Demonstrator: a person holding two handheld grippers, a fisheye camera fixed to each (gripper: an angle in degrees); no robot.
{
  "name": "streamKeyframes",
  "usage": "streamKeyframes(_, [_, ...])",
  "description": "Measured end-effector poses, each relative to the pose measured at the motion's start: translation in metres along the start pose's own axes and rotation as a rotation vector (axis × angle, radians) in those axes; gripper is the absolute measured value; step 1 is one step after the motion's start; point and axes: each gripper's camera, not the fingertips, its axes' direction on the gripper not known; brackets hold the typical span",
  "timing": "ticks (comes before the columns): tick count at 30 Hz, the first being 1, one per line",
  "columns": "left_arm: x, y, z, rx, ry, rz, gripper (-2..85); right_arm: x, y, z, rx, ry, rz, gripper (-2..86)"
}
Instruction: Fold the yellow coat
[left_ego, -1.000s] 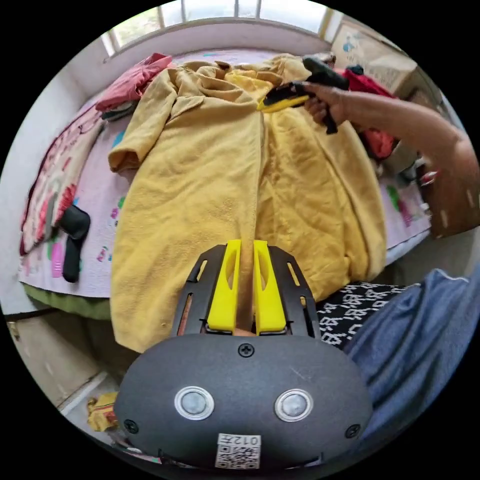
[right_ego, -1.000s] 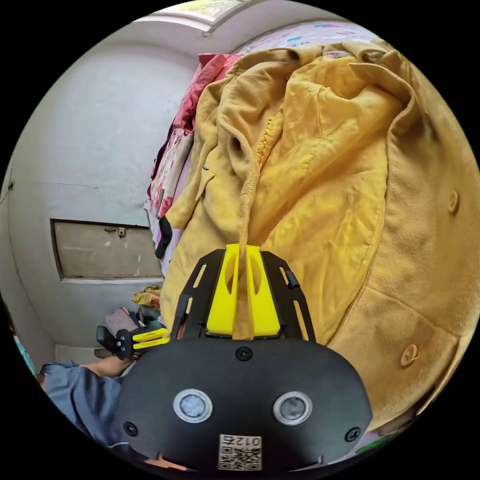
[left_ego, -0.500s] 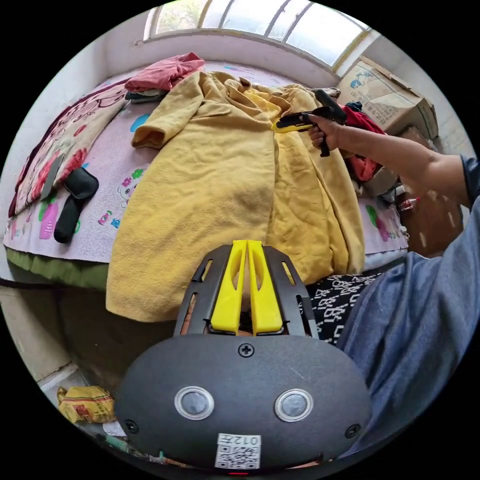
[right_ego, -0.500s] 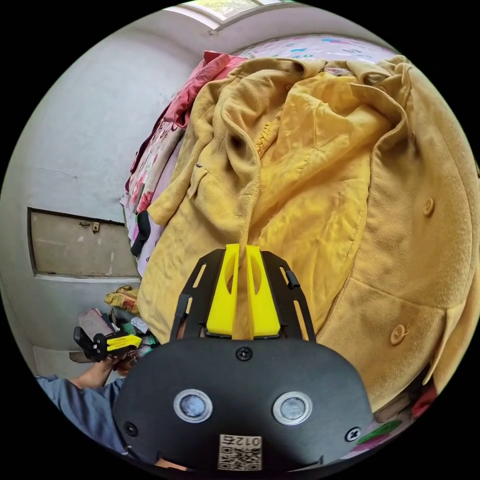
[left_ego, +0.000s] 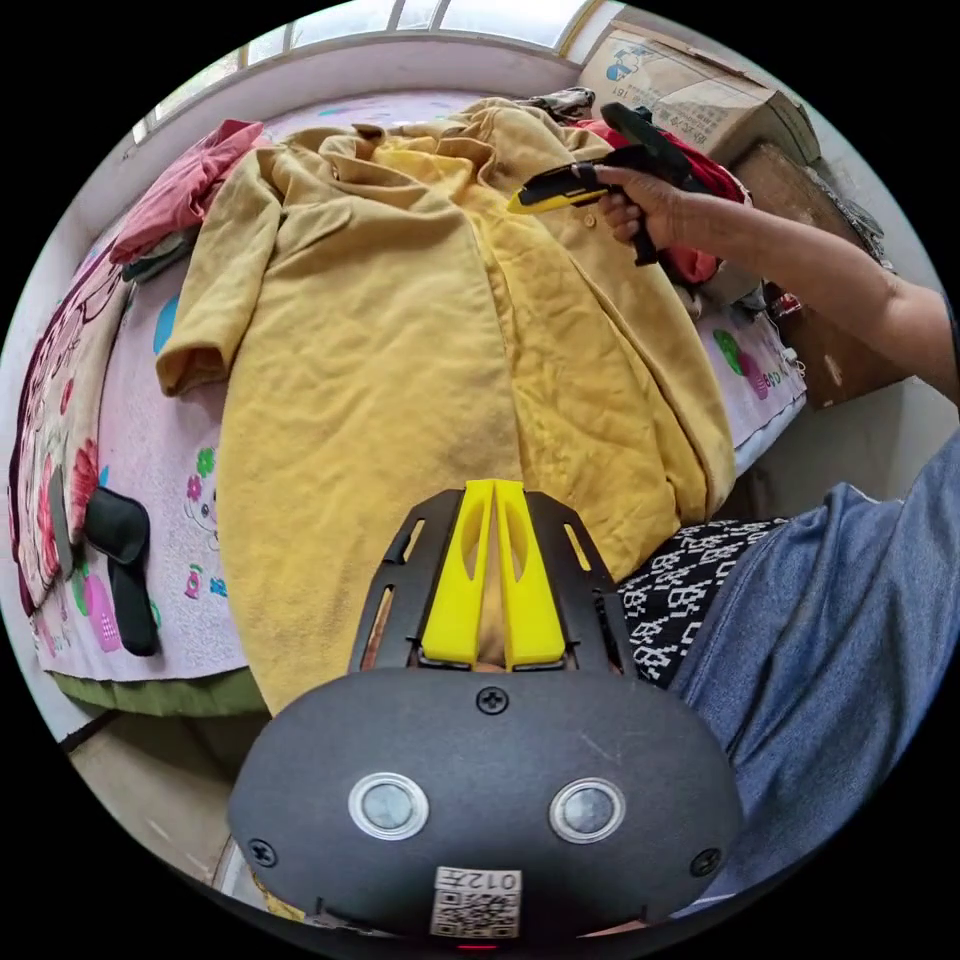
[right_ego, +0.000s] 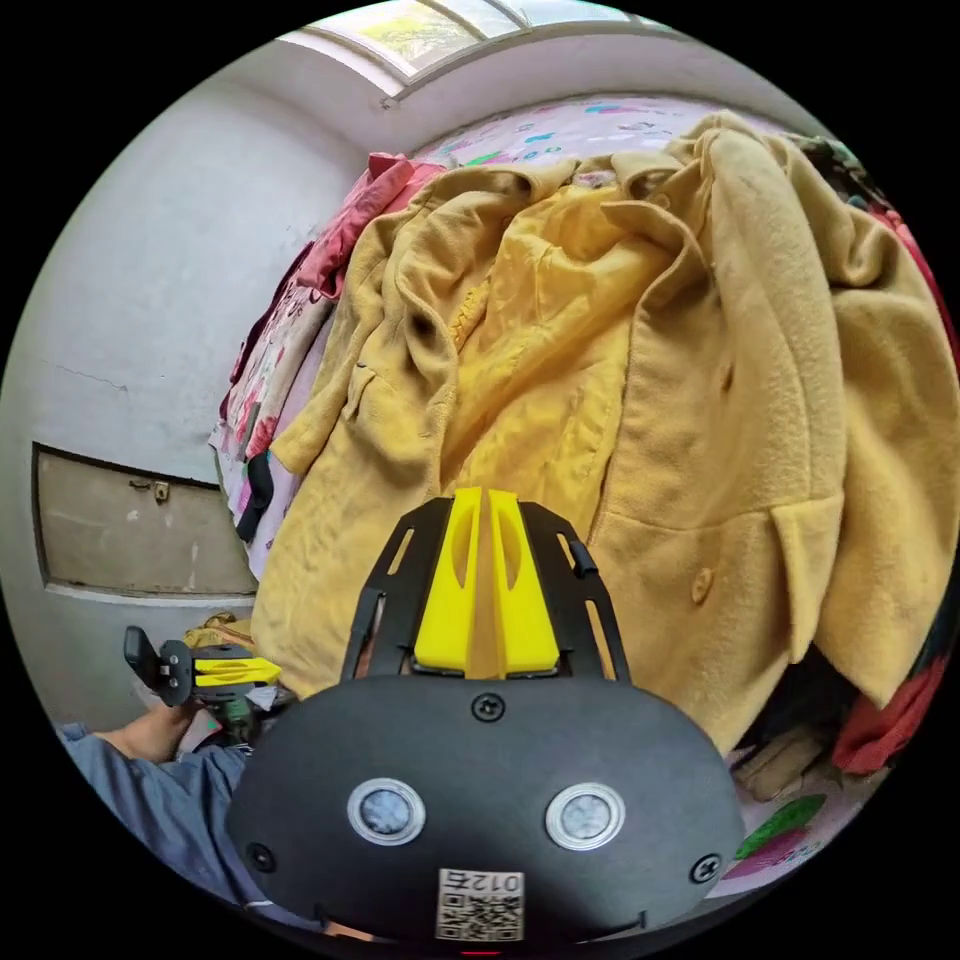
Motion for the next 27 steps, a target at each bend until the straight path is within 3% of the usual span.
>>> streamKeyframes(7, [-0.040,-0.094,0.030,-0.004,0.072,0.084,0.3,-0.090,-0.084,-0.011,0.131,0.132,-0.091,6.6])
streamKeyframes(11, [-0.031,-0.122,0.071,-0.119,0.069,0.191,0.3,-0.113,-0.177,0.032,0.121,0.170,-0.001,9.6])
streamKeyframes(21, [-0.035,-0.131,0.084,-0.104,0.252,0.176,0.4,-0.133,-0.319,0.171,-0.017,0.458,0.071,14.2])
streamKeyframes(25, [-0.046,-0.144,0.026,0.098,0.051,0.175,0.5,-0.098,-0.318,0.172,-0.022,0.419,0.130,11.0])
streamKeyframes(27, [-0.085,-0.169,-0.018,0.239,-0.238,0.042,0.9,-0.068,-0.303,0.156,0.023,0.371,0.167,7.0])
